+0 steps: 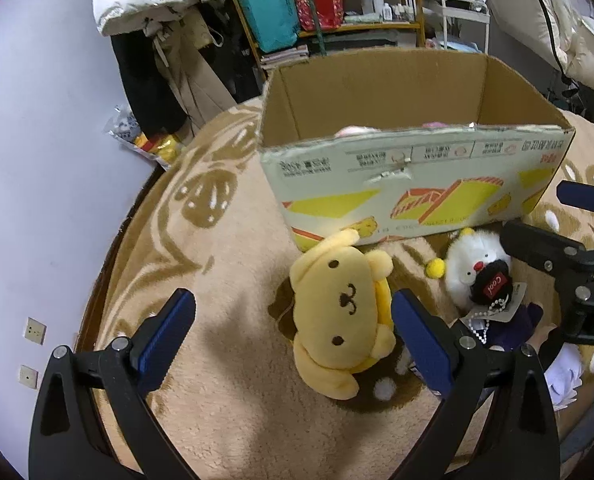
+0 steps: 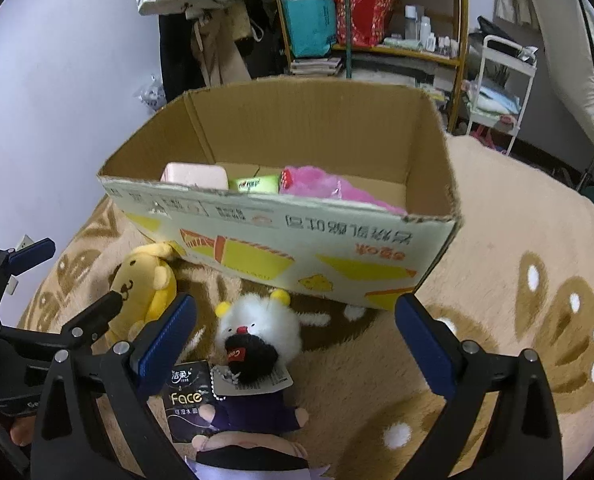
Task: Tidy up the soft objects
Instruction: 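Lower the left gripper onto the yellow plush dog while the right lowers onto the white-haired doll, then close the left gripper on the yellow dog while the right closes on the doll, lift both, then carry the yellow dog and white-haired doll over the box and open both grippers, then withdraw both grippers from the box toward the tissue pack and purple-haired doll, then lower the left gripper to the black Face tissue pack while the right lowers to the purple-haired doll, then grasp the tissue pack with the left gripper while the right grasps the purple-haired doll, lift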
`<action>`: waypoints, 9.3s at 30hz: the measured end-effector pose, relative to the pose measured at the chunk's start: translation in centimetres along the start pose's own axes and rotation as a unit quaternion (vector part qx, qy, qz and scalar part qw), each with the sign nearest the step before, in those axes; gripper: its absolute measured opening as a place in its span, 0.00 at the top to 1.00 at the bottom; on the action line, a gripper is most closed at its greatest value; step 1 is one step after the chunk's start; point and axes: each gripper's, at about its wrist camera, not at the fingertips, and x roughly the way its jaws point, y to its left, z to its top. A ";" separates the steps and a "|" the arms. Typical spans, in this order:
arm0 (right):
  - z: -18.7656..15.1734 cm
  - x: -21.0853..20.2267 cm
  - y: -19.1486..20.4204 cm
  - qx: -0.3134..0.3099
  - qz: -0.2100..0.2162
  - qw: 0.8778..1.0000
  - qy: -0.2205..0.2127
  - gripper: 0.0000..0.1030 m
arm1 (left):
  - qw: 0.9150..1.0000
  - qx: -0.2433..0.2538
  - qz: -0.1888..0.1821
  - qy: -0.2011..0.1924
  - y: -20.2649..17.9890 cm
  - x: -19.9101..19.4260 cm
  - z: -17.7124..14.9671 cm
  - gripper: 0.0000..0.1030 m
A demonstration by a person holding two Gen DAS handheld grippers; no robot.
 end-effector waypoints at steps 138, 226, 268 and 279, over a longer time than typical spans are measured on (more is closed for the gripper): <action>8.1 -3.4 -4.0 0.012 0.011 0.992 -0.123 0.64 | 0.982 -0.012 -0.054 -0.182 0.6 -2.4 9.6 0.22; -4.3 -1.8 1.7 -0.074 0.029 0.990 0.118 0.00 | 0.988 -0.073 -0.130 0.040 -0.1 -1.2 0.2 0.04; -6.7 2.8 1.6 -0.054 0.044 0.968 0.239 0.16 | 0.974 -0.040 -0.162 0.155 -4.8 4.9 -1.1 0.04; -7.4 3.5 3.1 -0.064 0.037 0.967 0.245 0.16 | 0.971 -0.044 -0.167 0.167 -4.8 5.1 -1.9 0.04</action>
